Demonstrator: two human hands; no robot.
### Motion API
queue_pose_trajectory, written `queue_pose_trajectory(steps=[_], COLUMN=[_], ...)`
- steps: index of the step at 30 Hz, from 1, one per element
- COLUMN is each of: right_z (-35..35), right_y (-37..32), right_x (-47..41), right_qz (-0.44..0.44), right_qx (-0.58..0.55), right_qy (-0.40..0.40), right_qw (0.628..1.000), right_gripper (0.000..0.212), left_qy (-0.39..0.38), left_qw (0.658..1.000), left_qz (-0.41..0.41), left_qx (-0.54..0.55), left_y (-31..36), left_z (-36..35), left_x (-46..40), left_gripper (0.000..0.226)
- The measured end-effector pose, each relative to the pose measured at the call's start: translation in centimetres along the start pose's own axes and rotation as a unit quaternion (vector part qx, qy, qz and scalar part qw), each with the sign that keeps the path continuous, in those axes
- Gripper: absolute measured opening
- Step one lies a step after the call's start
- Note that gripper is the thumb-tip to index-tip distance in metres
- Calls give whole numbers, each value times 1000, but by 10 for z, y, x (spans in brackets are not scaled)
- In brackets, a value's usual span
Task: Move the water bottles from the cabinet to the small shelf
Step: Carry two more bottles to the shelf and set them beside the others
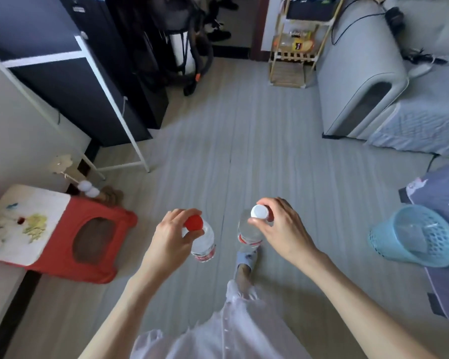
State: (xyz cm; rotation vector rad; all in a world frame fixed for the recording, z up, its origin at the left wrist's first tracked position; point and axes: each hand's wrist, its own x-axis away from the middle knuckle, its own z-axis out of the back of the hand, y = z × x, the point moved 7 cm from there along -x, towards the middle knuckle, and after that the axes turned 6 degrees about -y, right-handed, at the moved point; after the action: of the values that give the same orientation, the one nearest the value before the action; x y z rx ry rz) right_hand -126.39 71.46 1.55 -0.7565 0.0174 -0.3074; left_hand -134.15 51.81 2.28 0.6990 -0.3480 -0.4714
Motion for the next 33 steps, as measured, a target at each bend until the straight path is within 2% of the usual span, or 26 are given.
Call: queue_pose_trajectory(steps=[6,12,21,29,33], right_z=[54,118,192,286,328], right_y=[39,69,128,169,200], right_x=[-129,-260,-476,-639,-718], right_qz=[10,5,-38,-74,-72], right_qx=[10,9,14,19,23], right_qy=[-30,-15,23,101,119], right_qw=[999,1000,999,992,990], right_gripper=[29,30,27,28,27], left_qy=[-7,11,-48,-67,-50], left_qw=[1000,1000,998,994,995], left_qz=[20,-4,-28,-86,-88], left_qx=[-5,-14,9,-10,-14], left_y=[37,79,118,187,217], left_z=[-7,5,3,23,20], left_x=[-145,-293,-544,-747,-835], left_gripper=[34,34,33,33,32])
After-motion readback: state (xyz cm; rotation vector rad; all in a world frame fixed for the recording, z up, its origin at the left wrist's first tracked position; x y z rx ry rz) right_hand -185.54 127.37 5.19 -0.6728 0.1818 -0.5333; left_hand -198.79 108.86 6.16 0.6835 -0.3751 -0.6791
